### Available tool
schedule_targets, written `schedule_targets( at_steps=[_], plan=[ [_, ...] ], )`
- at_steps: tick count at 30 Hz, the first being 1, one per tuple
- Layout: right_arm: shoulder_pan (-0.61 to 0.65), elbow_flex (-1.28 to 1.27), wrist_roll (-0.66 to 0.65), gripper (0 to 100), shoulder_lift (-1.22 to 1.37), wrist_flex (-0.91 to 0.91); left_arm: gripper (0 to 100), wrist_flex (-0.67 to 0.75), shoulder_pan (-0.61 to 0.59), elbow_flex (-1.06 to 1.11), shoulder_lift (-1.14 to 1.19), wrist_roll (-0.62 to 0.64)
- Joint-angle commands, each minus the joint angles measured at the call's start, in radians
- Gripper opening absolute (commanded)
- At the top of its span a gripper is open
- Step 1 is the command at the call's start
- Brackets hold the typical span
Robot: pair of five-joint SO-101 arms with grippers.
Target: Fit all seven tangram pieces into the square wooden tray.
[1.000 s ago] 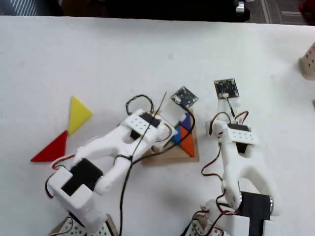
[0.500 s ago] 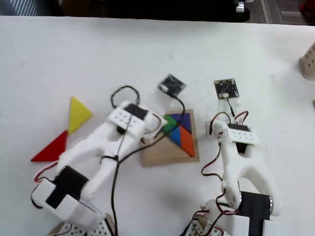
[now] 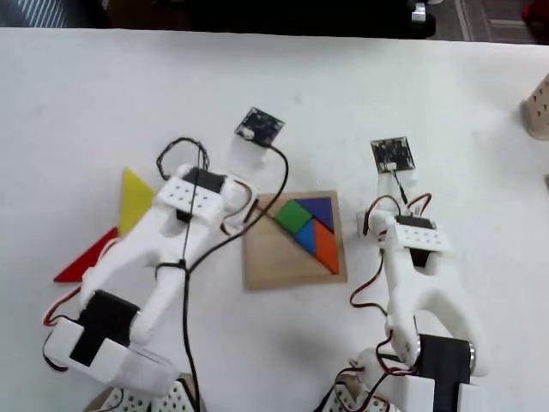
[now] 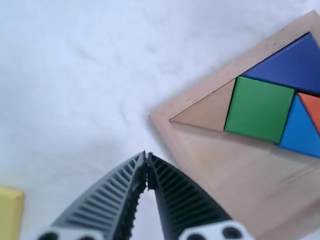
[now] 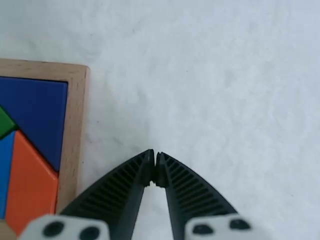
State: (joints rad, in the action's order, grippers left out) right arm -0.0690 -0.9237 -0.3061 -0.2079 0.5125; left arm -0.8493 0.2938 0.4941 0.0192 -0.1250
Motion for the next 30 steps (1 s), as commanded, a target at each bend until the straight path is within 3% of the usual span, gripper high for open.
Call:
schedule_targets(
  at_steps=[1,12,21,30],
  plan=[
    [0.012,0.046,-0.012,1.8,-0.013,-0.001,2,-0.025,0.064,-0.008,-0.053,0.003],
    [0.012,0.046,-0.012,1.8,-0.013,-0.001,2,-0.002,0.292,0.074,-0.05,0.006],
    [0.012,0.046,-0.012,1.8,-0.013,-0.001,2,0.43,0.367,0.267,-0.045,0.011],
    [0.012,0.046,-0.012,1.8,-0.013,-0.001,2,0.473,0.369,0.229,-0.005,0.012]
  ],
)
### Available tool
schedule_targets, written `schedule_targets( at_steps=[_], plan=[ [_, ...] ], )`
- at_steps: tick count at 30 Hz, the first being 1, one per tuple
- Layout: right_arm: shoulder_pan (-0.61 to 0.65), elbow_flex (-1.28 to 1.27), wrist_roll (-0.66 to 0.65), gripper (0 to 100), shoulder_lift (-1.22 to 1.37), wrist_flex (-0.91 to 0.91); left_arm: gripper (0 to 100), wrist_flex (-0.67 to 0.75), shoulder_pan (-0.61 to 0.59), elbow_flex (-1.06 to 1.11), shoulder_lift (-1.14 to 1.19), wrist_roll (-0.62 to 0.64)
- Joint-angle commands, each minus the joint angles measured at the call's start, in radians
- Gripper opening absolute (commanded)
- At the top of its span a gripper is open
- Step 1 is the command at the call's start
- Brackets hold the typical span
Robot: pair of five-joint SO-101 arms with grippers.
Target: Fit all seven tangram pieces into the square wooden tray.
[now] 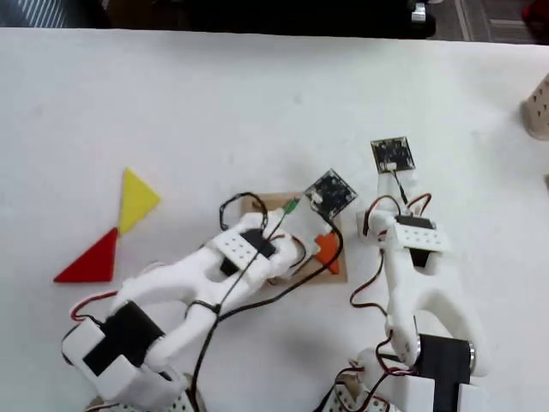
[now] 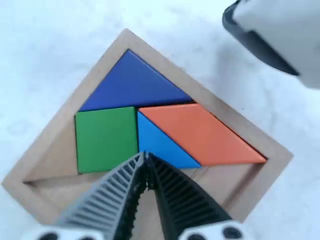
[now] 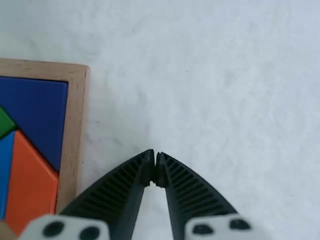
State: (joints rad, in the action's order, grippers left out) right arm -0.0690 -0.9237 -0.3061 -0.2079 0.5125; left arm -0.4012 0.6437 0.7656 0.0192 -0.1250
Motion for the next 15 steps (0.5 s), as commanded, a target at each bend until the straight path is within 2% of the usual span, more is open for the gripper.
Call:
schedule_targets(
  at_steps=[1,4,7,15],
  plan=[
    [0.012,0.046,-0.012,1.8,-0.013,-0.001,2,0.023,0.016,-0.061,0.016,0.012],
    [0.012,0.046,-0.012,1.8,-0.013,-0.001,2,0.014,-0.021,-0.089,0.05,0.012],
    [0.012,0.043,-0.012,1.8,-0.013,0.001,2,-0.032,-0.084,-0.091,-0.01,0.012],
    [0.012,0.041,-0.012,1.8,-0.013,-0.001,3,-0.25,-0.343,-0.086,-0.26,0.011]
  ],
)
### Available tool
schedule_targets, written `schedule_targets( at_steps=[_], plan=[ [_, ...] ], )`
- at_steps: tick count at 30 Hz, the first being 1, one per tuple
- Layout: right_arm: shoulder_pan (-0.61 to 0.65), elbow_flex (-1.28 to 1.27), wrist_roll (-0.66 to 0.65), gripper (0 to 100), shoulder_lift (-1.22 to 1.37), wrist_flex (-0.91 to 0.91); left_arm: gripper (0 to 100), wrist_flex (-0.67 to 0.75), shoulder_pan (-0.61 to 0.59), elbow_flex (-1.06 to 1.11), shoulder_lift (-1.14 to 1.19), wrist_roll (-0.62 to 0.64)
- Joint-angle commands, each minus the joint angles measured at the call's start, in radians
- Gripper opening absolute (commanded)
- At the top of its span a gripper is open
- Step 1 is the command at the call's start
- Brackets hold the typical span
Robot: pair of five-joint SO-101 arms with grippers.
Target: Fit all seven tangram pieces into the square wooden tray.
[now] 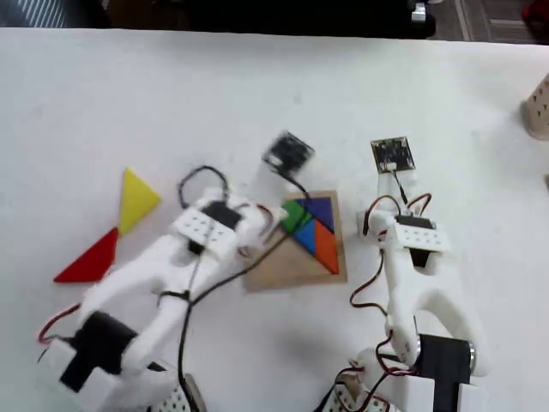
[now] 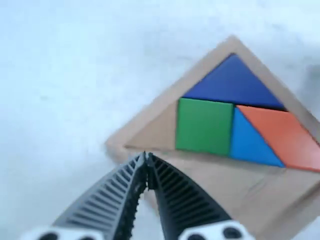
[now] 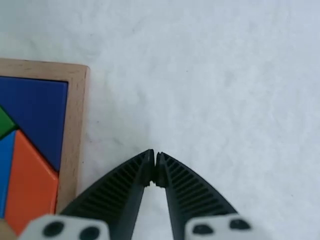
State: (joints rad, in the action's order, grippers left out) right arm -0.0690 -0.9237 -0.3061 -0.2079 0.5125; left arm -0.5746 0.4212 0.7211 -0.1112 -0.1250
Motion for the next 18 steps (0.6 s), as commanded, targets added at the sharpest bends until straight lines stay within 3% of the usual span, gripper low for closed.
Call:
schedule_targets(
  at_steps=[1,6,12,18],
  plan=[
    [0.012,0.041,-0.012,1.8,-0.013,-0.001,3,-0.084,-0.143,-0.041,-0.143,0.011],
    [0.004,0.041,-0.012,1.8,-0.013,0.005,4,-0.077,-0.196,-0.043,-0.148,0.011],
    [0.022,0.04,-0.012,1.8,-0.012,0.005,19,-0.049,-0.305,-0.049,-0.148,0.011],
    [0.022,0.037,-0.012,1.8,-0.012,0.005,19,0.064,-0.423,-0.071,-0.062,0.011]
  ],
)
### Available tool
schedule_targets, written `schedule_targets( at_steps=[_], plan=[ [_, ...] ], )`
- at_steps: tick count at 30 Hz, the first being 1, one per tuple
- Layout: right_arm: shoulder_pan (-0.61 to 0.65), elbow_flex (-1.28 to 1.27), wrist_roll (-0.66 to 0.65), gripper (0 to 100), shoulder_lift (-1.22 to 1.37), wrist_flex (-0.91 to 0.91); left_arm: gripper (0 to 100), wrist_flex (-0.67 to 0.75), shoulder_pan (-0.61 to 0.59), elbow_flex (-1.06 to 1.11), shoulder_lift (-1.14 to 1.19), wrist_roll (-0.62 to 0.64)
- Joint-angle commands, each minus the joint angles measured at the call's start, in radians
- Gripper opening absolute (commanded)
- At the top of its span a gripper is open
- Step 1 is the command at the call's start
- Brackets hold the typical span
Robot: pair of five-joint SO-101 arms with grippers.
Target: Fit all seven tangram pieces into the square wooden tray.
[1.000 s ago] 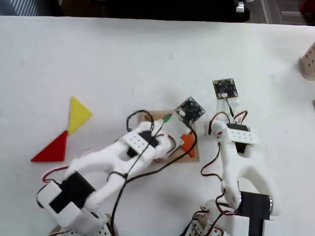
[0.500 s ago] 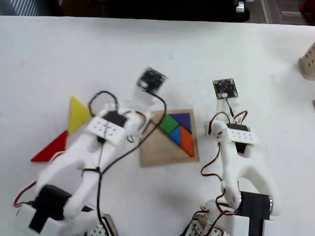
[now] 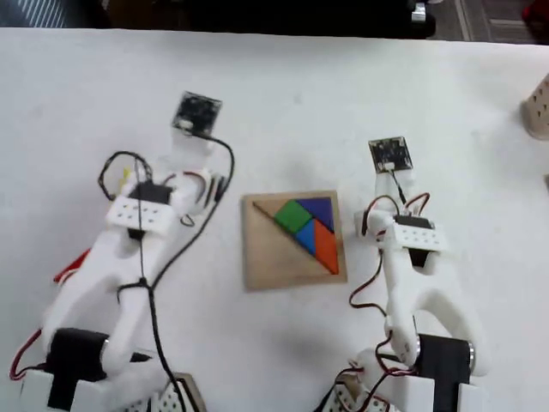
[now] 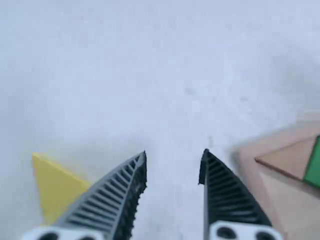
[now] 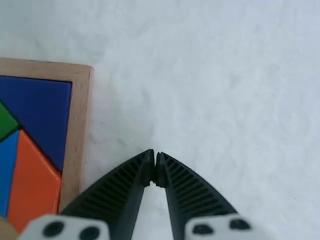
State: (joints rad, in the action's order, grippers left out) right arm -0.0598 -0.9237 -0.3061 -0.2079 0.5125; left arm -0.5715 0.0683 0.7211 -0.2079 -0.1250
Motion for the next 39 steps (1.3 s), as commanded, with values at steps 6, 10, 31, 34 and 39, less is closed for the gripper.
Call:
schedule_targets(
  at_steps=[6,10,31,34,39],
  plan=[
    [0.013,0.029,-0.012,1.8,-0.012,-0.002,19,-0.138,-0.191,-0.324,0.265,0.018],
    [0.013,0.026,-0.012,1.8,-0.012,-0.002,19,-0.247,-0.295,-0.459,0.389,0.158],
    [0.015,0.026,-0.012,1.8,-0.012,0.005,23,-0.39,-0.387,-0.523,0.479,0.14],
    [0.015,0.026,-0.012,1.8,-0.012,0.004,27,-0.405,-0.386,-0.509,0.47,0.138],
    [0.015,0.026,-0.012,1.8,-0.012,0.004,28,-0.407,-0.374,-0.517,0.481,0.137]
  ],
)
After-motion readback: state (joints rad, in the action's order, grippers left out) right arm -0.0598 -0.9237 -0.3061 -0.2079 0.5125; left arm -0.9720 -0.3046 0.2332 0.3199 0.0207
